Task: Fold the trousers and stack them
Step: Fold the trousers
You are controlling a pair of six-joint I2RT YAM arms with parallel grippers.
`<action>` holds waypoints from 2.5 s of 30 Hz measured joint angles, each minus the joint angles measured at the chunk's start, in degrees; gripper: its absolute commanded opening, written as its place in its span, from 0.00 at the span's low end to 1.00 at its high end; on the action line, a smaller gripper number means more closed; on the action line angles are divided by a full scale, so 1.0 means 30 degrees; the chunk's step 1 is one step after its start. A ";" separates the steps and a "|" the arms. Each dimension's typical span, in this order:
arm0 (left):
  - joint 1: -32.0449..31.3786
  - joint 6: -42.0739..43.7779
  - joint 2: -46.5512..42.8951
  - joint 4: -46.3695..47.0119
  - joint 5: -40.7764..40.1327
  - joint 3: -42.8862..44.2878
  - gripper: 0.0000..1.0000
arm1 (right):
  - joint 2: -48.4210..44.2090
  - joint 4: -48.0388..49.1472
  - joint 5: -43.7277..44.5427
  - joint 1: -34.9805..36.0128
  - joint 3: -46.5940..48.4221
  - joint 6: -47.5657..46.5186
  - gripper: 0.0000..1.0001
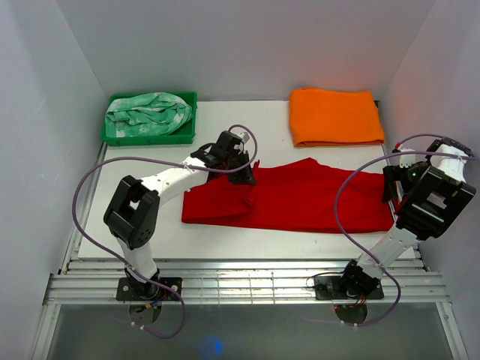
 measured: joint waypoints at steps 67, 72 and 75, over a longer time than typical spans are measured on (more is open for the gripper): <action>1.6269 1.3763 -0.4109 -0.5683 0.9959 -0.7410 0.76 | 0.1304 0.0663 0.0503 -0.0175 -0.1610 -0.0270 0.89; 1.6225 1.2721 -0.3759 -0.3789 1.1905 -0.8633 0.69 | 0.1311 0.1224 0.0248 -0.0095 -0.2171 -0.0175 0.63; 1.6160 1.1679 -0.3067 -0.2091 1.2648 -0.9318 0.65 | 0.1275 0.1545 0.0211 0.0219 -0.2572 0.0087 0.58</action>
